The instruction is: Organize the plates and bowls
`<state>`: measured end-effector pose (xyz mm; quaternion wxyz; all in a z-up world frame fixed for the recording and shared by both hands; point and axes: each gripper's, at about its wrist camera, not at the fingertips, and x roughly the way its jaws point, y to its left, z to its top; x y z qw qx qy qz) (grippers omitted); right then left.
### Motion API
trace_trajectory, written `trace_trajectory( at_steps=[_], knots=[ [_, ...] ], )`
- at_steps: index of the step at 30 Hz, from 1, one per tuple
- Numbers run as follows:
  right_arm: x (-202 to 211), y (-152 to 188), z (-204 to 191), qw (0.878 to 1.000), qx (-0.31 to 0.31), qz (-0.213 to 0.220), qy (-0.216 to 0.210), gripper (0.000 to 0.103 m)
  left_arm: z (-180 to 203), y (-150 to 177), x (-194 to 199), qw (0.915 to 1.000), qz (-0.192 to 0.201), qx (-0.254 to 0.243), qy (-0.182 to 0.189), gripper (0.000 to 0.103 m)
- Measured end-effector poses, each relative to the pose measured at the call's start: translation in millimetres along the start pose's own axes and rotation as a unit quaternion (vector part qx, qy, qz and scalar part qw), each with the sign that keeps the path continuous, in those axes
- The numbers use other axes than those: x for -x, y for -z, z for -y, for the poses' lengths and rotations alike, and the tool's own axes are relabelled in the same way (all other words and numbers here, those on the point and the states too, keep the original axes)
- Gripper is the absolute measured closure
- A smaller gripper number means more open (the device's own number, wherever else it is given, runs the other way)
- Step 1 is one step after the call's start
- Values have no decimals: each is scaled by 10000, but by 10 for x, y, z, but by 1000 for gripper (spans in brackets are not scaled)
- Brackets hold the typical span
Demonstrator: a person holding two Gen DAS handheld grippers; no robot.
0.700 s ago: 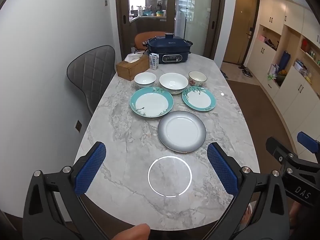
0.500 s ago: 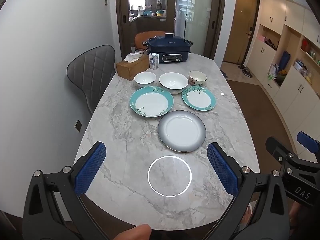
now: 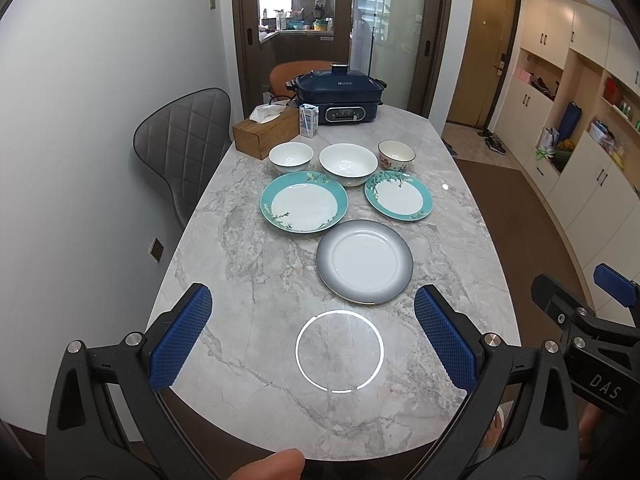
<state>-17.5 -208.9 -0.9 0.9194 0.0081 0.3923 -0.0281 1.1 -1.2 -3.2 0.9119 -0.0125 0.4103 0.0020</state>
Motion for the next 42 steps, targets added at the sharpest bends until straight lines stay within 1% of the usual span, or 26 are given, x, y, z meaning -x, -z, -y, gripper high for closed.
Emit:
trace_trajectory(
  at_steps=[35, 37, 42],
  knots=[
    [-47, -4, -15, 10000, 1, -29, -4, 0, -11, 21, -10, 10000, -36, 13, 0, 0],
    [-49, -2, -16, 10000, 0, -36, -3, 0, -32, 75, -75, 10000, -47, 21, 12, 0],
    [-60, -4, -24, 10000, -5, -37, 1, 0, -50, 104, -85, 10000, -52, 19, 23, 0]
  ],
)
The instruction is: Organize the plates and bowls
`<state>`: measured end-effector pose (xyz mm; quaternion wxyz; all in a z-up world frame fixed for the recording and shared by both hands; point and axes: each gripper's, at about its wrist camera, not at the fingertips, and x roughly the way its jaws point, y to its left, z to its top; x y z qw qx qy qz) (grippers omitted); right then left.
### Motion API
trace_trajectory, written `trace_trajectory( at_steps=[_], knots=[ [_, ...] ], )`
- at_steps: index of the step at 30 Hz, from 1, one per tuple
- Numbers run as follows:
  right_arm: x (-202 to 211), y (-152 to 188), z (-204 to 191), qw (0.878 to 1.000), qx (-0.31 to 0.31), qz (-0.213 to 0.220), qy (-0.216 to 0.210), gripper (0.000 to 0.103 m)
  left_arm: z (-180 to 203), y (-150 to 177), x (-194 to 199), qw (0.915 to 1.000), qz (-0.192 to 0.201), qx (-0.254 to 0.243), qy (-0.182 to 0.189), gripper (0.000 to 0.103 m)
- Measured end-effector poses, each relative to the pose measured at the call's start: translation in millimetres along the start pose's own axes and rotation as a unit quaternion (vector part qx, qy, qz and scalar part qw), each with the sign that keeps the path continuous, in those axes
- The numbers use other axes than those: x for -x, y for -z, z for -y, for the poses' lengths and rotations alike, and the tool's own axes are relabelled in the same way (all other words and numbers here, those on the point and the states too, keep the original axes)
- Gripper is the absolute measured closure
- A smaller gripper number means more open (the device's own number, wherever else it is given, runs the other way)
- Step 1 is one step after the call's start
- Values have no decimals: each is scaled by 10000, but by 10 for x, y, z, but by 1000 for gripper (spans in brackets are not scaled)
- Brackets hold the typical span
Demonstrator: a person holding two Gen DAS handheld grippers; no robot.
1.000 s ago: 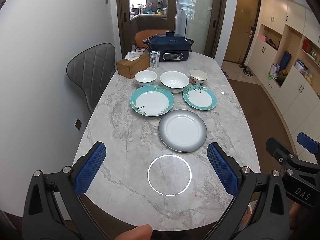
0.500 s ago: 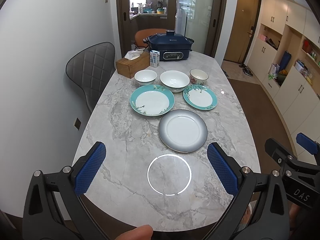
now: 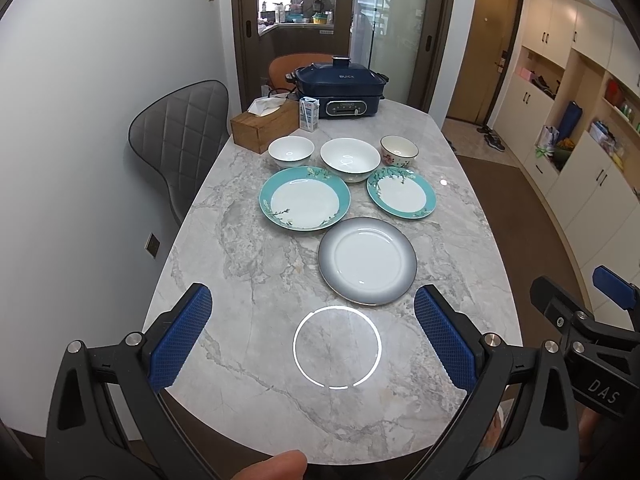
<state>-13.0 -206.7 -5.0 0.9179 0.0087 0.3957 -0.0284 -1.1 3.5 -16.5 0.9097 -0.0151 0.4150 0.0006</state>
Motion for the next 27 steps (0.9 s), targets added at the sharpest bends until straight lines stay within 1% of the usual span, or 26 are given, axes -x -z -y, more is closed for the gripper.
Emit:
trace_trajectory(
  at_steps=[9, 10, 12, 20, 23, 25, 26, 27],
  knots=[
    [-4, -12, 15, 10000, 15, -16, 1, 0, -5, 40, -26, 10000, -19, 8, -12, 0],
    [-50, 60, -49, 10000, 19, -15, -3, 0, -4, 44, -27, 10000, -16, 6, -22, 0],
    [-50, 60, -45, 10000, 17, -21, -1, 0, -7, 33, -51, 10000, -28, 9, -16, 0],
    [-4, 0, -23, 10000, 10, -34, 9, 0, -27, 49, -98, 10000, -73, 2, 18, 0],
    [-22, 3, -83, 10000, -2, -63, 31, 0, -52, 92, -161, 9999, -131, 2, 69, 0],
    [-52, 73, -106, 9999, -41, -94, 41, 0, -85, 125, -248, 9998, -171, 0, 109, 0],
    [-131, 97, -68, 9999, -100, -125, -1, 0, -104, 155, -336, 9995, -275, -3, 126, 0],
    [-187, 134, -43, 9997, -179, -153, -111, 0, -129, 195, -457, 9987, -465, 28, 189, 0]
  ],
)
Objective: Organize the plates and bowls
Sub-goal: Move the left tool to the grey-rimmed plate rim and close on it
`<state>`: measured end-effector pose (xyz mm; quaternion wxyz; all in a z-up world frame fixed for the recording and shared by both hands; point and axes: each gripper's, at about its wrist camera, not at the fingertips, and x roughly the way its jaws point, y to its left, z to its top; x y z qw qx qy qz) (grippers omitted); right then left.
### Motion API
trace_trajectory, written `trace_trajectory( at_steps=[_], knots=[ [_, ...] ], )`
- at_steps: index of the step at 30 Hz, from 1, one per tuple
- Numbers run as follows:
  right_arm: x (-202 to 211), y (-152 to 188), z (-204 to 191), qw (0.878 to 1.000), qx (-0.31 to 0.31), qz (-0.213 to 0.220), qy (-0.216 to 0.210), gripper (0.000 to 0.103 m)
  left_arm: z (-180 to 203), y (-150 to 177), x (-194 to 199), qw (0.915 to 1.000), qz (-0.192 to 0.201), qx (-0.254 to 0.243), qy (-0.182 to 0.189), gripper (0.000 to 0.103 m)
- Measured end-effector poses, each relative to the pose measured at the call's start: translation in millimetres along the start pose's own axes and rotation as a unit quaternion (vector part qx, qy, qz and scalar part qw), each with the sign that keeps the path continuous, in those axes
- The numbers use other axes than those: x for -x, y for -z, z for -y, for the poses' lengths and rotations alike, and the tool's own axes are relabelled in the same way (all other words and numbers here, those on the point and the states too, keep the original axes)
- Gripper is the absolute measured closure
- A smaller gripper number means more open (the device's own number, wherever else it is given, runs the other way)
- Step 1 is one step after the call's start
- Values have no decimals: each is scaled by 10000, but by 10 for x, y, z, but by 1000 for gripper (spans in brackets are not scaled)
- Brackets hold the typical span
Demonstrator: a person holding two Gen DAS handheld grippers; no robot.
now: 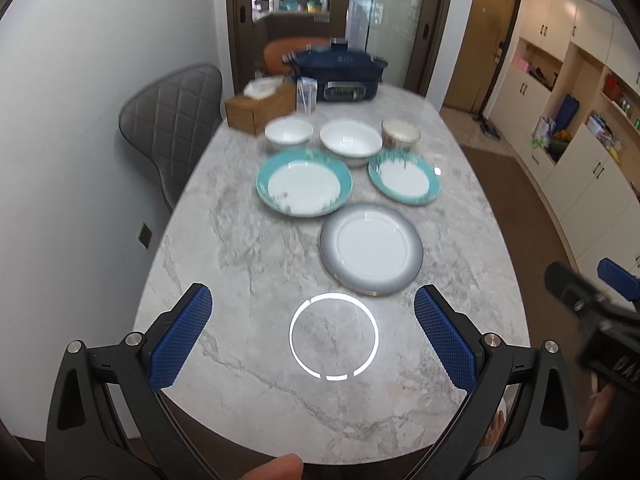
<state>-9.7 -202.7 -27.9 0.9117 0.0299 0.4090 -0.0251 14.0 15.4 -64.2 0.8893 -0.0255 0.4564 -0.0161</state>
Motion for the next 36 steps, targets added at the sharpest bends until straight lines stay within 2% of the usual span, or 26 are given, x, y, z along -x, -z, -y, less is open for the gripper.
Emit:
trace_trajectory(
  at_steps=[6, 9, 11, 14, 15, 17, 19, 20, 22, 24, 25, 28, 30, 32, 34, 36],
  knots=[
    [-626, 117, 268, 9968, -97, -344, -716, 0, -218, 190, -928, 9936, -1015, 223, 451, 2],
    [-1010, 127, 492, 9909, -303, -605, -1163, 1, -322, 256, -1337, 9872, -1171, 660, 856, 2],
    [-1343, 111, 674, 9844, -533, -707, -1521, 2, -377, 234, -1619, 9844, -1216, 911, 882, 2],
    [-1823, 3, 859, 9754, -706, -892, -1890, 2, -403, 174, -2086, 9819, -1464, 938, 757, 2],
    [-2023, -32, 920, 9721, -712, -992, -2001, 2, -415, 146, -2223, 9803, -1511, 970, 823, 2],
    [-2362, -120, 978, 9642, -761, -1155, -2261, 2, -408, 64, -2471, 9776, -1485, 1078, 1027, 1],
    [-2650, -201, 988, 9573, -742, -1311, -2466, 3, -383, -60, -2668, 9793, -1398, 1077, 995, 1],
    [-2780, -228, 987, 9545, -679, -1394, -2548, 3, -366, -114, -2775, 9786, -1479, 1052, 971, 1],
    [-3033, -273, 949, 9511, -520, -1611, -2583, 3, -346, -202, -3032, 9727, -1928, 1035, 769, 1],
    [-3224, -299, 933, 9437, -479, -1746, -2770, 4, -368, -241, -3306, 9598, -2458, 1212, 609, 2],
    [-3314, -303, 933, 9414, -464, -1827, -2796, 6, -396, -255, -3398, 9558, -2556, 1333, 569, 2],
    [-3492, -289, 929, 9355, -400, -1986, -2896, 13, -415, -353, -3560, 9587, -2429, 1353, 598, 2],
    [-3575, -276, 942, 9323, -359, -2058, -2953, 17, -373, -428, -3655, 9631, -2355, 1151, 616, 2],
    [-3652, -278, 947, 9308, -324, -2080, -2989, 18, -327, -484, -3759, 9653, -2361, 924, 624, 2],
    [-3727, -257, 970, 9279, -366, -2114, -3049, 21, -275, -519, -3855, 9659, -2364, 745, 744, 8],
    [-3799, -247, 966, 9247, -376, -2193, -3089, 32, -185, -522, -3930, 9655, -2374, 623, 865, 12]
  ],
)
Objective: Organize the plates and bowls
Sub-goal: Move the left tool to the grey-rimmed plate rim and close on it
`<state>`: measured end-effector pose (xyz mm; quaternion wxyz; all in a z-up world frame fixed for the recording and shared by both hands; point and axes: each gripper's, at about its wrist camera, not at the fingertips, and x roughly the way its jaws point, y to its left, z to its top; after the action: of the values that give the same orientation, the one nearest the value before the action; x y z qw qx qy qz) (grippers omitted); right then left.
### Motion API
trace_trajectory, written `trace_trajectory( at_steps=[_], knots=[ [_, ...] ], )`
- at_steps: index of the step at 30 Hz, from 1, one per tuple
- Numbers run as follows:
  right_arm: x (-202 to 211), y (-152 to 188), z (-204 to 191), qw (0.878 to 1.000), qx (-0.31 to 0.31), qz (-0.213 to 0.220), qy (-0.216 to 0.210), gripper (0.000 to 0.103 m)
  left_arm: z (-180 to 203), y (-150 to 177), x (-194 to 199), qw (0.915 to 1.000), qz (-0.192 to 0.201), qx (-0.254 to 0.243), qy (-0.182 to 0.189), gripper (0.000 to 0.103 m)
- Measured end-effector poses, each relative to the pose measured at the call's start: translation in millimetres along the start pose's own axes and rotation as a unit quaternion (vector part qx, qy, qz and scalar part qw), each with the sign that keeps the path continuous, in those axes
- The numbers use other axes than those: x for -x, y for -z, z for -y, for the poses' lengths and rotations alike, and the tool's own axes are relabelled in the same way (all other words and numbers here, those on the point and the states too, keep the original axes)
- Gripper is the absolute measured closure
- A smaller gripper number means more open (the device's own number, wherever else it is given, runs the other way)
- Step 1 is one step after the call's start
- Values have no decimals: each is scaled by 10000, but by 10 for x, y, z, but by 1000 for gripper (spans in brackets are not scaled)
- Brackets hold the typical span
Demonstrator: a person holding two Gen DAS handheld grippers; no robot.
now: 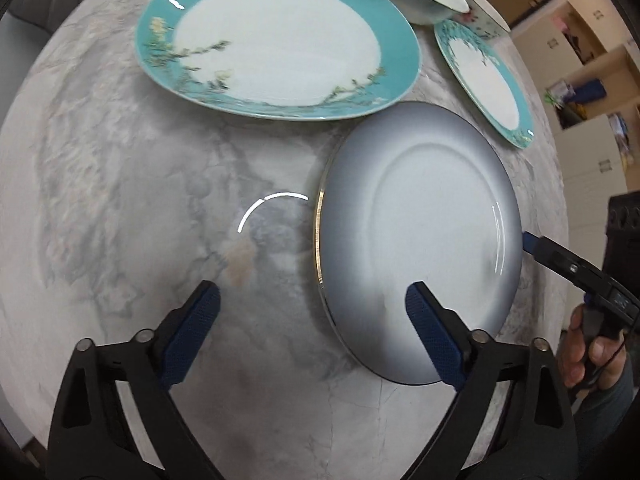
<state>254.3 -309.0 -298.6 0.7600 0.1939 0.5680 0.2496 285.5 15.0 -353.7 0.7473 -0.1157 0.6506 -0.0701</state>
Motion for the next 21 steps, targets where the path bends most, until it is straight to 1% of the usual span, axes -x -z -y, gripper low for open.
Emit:
trace_trajectory(
  at_steps=[1, 2, 3, 4, 5, 7, 8, 9, 10, 11, 12, 15, 19, 20, 21],
  knots=[
    [-1, -10, -3, 10000, 63, 49, -21, 32, 19, -43, -14, 9999, 58, -90, -7, 16],
    [-2, -17, -9, 9999, 128, 46, -35, 32, 20, -40, -20, 9999, 77, -134, -5, 16],
    [-14, -38, -24, 9998, 184, 32, -44, 32, 27, -66, -31, 9998, 88, -158, 6, 19],
    [-23, -52, -37, 9997, 251, 10, -58, 32, 37, -79, -35, 9998, 105, -183, 7, 25],
    [-34, -67, -48, 9995, 314, -19, -75, 32, 45, -118, -41, 9997, 120, -225, -11, 27],
    [-63, -107, -78, 9990, 413, -121, -98, 27, 61, -188, -57, 9994, 152, -293, -42, 34],
    [-80, -129, -91, 9988, 432, -164, -144, 22, 82, -215, -66, 9993, 144, -335, -54, 37],
    [-89, -142, -107, 9986, 458, -194, -179, 19, 99, -234, -70, 9992, 132, -382, -58, 45],
    [-101, -150, -123, 9984, 499, -214, -146, 19, 115, -235, -67, 9989, 120, -441, -45, 57],
    [-109, -145, -155, 9980, 585, -237, -73, 18, 137, -225, -61, 9987, 98, -495, -51, 62],
    [-121, -138, -179, 9974, 681, -235, -16, 18, 179, -213, -74, 9985, 86, -542, -29, 64],
    [-142, -98, -240, 9950, 956, -209, 187, 17, 278, -160, -99, 9979, 46, -639, 83, 66],
    [-175, -128, -248, 9951, 938, -237, 206, 17, 330, -181, -122, 9983, -14, -559, 155, 66],
    [-202, -160, -257, 9953, 915, -256, 208, 19, 317, -189, -120, 9985, -38, -518, 198, 66],
    [-211, -167, -256, 9953, 903, -278, 193, 24, 300, -204, -120, 9987, -60, -433, 264, 67]
  ],
)
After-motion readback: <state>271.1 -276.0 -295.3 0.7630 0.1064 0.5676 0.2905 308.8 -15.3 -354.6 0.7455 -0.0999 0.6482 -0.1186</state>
